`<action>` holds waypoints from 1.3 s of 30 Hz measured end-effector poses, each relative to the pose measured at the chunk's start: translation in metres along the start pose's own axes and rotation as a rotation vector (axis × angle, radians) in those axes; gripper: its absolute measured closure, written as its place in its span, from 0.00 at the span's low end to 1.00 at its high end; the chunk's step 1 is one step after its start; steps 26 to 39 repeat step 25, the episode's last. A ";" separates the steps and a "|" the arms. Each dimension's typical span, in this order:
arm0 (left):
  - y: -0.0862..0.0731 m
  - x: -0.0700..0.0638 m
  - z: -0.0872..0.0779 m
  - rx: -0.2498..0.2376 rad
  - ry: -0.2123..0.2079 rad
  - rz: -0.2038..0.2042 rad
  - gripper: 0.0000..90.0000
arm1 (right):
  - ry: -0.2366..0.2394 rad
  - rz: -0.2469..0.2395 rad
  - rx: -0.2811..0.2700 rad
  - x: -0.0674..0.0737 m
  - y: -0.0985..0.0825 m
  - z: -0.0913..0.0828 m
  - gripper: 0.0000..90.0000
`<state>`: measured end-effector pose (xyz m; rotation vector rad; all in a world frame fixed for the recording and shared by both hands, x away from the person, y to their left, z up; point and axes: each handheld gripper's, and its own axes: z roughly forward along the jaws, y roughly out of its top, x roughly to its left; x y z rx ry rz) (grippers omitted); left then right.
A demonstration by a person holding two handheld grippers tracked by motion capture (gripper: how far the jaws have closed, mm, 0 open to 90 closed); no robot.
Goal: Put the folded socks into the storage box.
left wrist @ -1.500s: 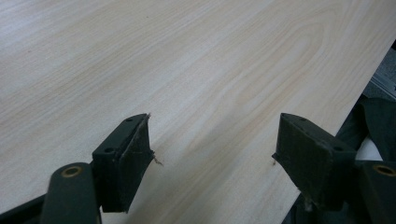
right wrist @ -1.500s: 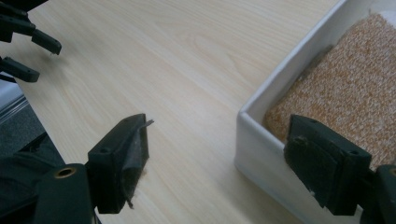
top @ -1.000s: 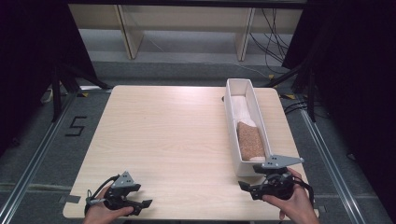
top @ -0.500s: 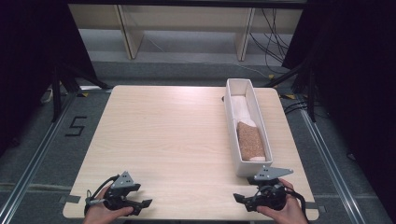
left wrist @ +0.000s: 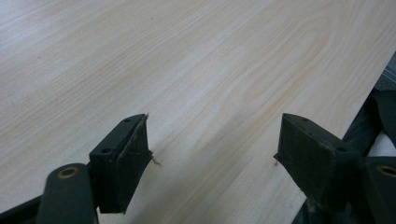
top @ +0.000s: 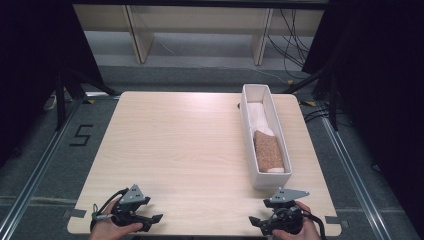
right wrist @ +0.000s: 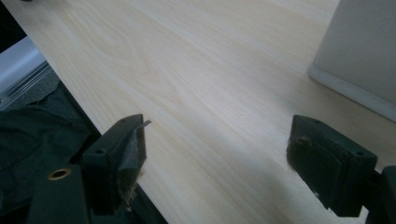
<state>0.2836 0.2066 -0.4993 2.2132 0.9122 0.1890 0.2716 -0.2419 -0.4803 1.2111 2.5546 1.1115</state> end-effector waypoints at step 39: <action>0.000 0.000 0.001 -0.009 0.007 0.006 0.27 | 0.003 -0.044 0.044 0.007 -0.006 0.013 0.22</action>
